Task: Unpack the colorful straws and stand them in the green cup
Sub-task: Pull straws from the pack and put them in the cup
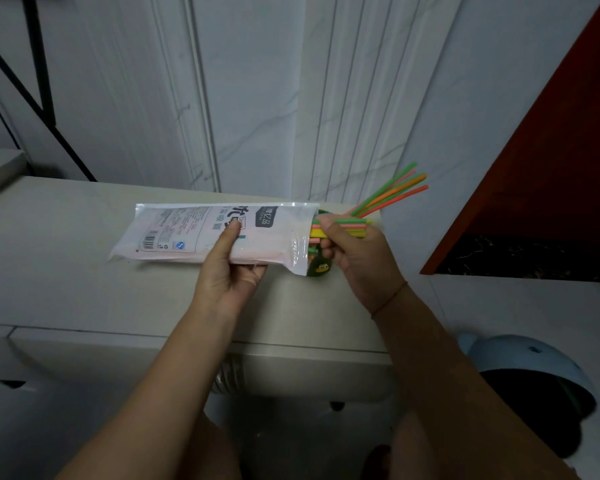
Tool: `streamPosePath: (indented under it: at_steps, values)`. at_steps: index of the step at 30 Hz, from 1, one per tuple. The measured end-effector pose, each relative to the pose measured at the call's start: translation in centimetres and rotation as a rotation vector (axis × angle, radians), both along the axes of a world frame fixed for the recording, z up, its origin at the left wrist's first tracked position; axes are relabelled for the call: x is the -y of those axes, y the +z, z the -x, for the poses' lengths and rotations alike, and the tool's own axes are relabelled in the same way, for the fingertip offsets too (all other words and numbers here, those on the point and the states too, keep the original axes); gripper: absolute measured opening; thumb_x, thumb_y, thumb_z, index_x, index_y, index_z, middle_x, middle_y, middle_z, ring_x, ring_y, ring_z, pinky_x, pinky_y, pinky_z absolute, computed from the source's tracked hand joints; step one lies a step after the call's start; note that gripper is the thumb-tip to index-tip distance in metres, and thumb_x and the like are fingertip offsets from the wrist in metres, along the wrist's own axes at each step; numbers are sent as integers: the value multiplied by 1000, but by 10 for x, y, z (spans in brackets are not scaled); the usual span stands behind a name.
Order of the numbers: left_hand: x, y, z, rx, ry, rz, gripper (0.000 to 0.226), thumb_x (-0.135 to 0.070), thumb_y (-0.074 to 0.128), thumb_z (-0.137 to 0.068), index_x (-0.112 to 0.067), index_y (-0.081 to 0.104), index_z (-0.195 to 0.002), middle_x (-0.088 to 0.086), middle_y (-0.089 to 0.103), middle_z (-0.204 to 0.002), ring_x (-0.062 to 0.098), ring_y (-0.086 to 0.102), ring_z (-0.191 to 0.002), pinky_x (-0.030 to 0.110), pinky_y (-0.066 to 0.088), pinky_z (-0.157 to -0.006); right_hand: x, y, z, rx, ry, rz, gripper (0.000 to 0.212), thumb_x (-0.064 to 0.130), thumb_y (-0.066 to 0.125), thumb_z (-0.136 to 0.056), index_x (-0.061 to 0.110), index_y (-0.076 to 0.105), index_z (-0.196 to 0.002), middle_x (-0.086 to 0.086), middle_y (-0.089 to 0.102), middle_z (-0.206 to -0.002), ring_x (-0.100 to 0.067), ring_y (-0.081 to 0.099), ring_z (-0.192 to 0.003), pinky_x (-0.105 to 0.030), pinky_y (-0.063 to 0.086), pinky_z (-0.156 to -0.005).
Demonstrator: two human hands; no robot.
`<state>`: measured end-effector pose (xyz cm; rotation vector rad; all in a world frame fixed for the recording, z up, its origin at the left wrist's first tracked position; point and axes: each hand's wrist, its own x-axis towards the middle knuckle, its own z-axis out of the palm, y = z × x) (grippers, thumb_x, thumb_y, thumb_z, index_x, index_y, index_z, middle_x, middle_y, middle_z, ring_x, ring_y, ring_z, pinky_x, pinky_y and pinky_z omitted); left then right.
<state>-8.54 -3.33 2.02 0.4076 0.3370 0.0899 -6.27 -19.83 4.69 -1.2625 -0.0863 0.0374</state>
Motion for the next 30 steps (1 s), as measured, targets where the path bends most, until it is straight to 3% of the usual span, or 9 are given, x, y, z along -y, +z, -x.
streamPosePath:
  at_steps: [4, 10, 17, 26, 30]
  values:
    - [-13, 0, -4, -42, 72, 24, 46, -3, 62, -85, -16, 55, -128, 8, 73, -106, 24, 70, -99, 47, 57, -80, 13, 3, -4, -2, -93, -23, 8, 6, 60, -87, 4, 64, -81, 0, 56, -51, -8, 51, -46, -19, 44, -47]
    - [-29, 2, -5, -70, 134, 46, 45, -3, 62, -85, -16, 55, -127, 7, 72, -110, 24, 70, -98, 44, 60, -70, 33, 7, -9, -33, -111, -192, 8, 5, 55, -90, 0, 61, -87, 3, 55, -50, -5, 51, -46, -16, 43, -47]
    - [-9, -1, -3, -57, 75, 31, 51, -1, 63, -83, -15, 53, -131, 10, 71, -114, 26, 69, -102, 47, 58, -78, 5, 0, -4, -50, -32, -219, 10, 5, 55, -90, 1, 63, -85, 1, 56, -55, -6, 51, -48, -16, 44, -47]
    - [-41, -7, -4, -83, 174, 38, 50, 1, 63, -82, -17, 52, -128, 9, 71, -113, 26, 70, -99, 48, 57, -79, 40, 7, -11, -60, -150, -195, 16, 5, 55, -90, 2, 64, -76, 4, 52, -46, -4, 50, -45, -16, 42, -46]
    - [-32, -7, -5, -83, 134, 23, 44, 1, 63, -83, -16, 54, -123, 10, 69, -117, 27, 68, -104, 50, 53, -89, 30, 7, -8, -71, -103, -212, 13, 6, 55, -90, 2, 63, -82, 4, 52, -47, -4, 49, -45, -16, 41, -45]
